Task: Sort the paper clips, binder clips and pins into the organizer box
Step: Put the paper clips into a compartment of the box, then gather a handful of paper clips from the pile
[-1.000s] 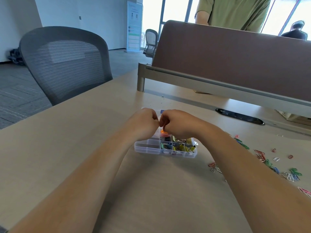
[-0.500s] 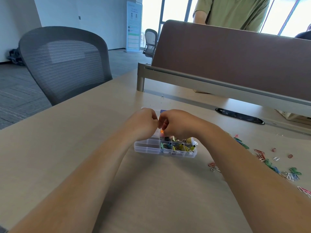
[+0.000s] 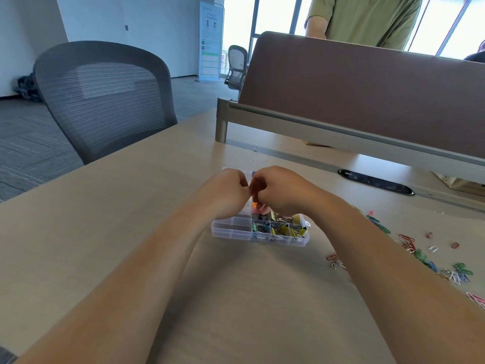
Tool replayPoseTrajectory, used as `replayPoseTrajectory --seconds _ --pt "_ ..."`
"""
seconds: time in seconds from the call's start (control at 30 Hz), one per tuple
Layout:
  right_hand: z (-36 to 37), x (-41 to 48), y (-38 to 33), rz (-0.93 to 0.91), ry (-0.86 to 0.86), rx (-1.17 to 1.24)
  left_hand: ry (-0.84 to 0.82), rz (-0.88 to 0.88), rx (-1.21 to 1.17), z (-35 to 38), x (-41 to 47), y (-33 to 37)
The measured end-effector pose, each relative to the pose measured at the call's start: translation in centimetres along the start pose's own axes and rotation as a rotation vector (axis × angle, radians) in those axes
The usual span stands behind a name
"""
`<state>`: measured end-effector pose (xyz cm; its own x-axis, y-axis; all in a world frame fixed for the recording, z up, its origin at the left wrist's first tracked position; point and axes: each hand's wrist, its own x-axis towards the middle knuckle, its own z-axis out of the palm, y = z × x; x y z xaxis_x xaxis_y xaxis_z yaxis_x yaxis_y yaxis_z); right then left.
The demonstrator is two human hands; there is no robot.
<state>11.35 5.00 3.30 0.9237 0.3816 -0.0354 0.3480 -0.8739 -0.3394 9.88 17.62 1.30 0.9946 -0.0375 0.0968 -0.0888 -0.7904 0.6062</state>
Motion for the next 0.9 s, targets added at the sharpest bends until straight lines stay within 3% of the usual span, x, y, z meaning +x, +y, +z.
replayPoseTrajectory --seconds 0.37,0.5,0.7,0.9 --pt "-0.3 -0.9 0.9 0.016 0.049 0.030 -0.051 0.029 0.009 0.5 -0.5 0.8" --pt "-1.5 -3.5 1.8 0.048 0.097 0.046 -0.082 0.115 0.040 0.6 -1.5 3.0" --pt "-4.0 -9.3 6.8 0.149 0.136 0.036 -0.169 0.276 0.035 2.7 -4.1 9.1" --pt "-4.6 -13.6 13.3 0.294 0.174 0.032 -0.285 0.330 0.083 7.6 -4.4 13.4"
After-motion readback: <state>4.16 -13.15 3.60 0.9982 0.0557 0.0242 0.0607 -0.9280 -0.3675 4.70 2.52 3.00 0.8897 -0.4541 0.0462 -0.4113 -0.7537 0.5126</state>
